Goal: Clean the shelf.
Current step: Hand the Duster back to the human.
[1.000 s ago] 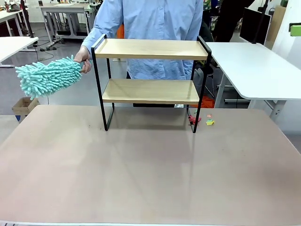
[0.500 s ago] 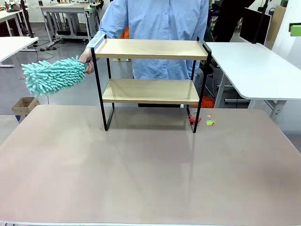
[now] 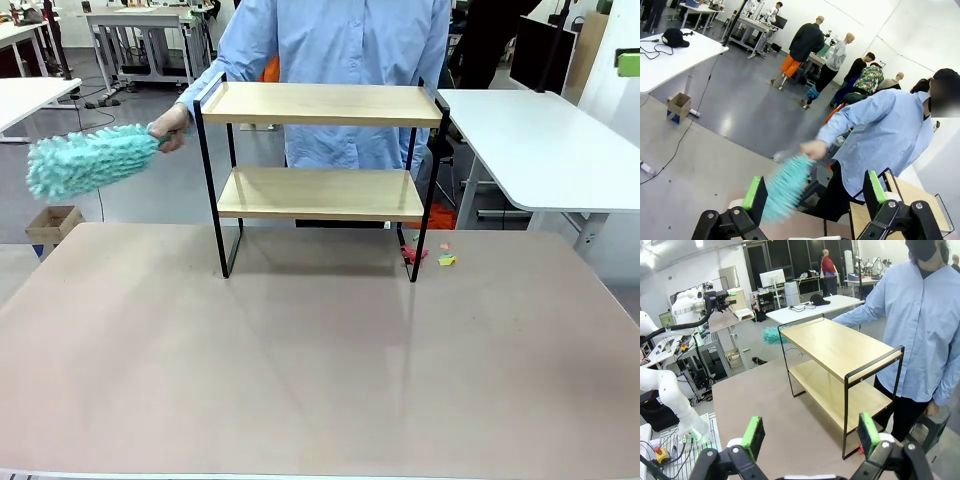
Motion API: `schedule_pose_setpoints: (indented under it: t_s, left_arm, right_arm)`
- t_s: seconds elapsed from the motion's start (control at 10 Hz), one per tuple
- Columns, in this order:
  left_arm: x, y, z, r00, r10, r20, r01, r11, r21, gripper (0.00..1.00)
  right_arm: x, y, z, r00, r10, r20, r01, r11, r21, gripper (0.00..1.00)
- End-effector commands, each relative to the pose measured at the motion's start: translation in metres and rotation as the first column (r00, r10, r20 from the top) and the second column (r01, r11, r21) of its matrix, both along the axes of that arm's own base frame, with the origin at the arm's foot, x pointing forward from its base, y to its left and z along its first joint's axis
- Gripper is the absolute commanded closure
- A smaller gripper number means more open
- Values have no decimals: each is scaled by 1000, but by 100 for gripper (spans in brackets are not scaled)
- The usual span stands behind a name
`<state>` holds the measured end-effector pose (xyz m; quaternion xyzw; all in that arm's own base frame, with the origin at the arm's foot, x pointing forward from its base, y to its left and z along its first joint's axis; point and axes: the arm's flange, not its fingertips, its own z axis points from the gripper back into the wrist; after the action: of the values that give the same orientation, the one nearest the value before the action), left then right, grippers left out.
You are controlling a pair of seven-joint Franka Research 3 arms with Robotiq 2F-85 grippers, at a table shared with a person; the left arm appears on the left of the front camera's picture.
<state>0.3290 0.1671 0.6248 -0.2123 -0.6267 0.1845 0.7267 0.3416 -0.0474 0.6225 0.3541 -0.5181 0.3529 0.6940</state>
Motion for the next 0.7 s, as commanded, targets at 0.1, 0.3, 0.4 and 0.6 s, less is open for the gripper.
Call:
schedule_pose_setpoints:
  t_s: [0.1, 0.3, 0.4, 0.6]
  left_arm:
    - [0, -1, -1, 1000, 7, 5, -7, 1000, -7, 0]
    - [0, -1, -1, 1000, 7, 5, -7, 1000, -7, 0]
    - [0, -1, -1, 1000, 7, 5, -7, 1000, -7, 0]
    - [0, -1, -1, 1000, 7, 5, -7, 1000, -7, 0]
  right_arm:
    - [0, 0, 2, 1000, 2, -2, -2, 1000, -3, 0]
    - [0, 0, 2, 1000, 2, -2, -2, 1000, -3, 0]
    - [0, 0, 2, 1000, 2, -2, -2, 1000, -3, 0]
    - [0, 0, 2, 1000, 2, -2, -2, 1000, -3, 0]
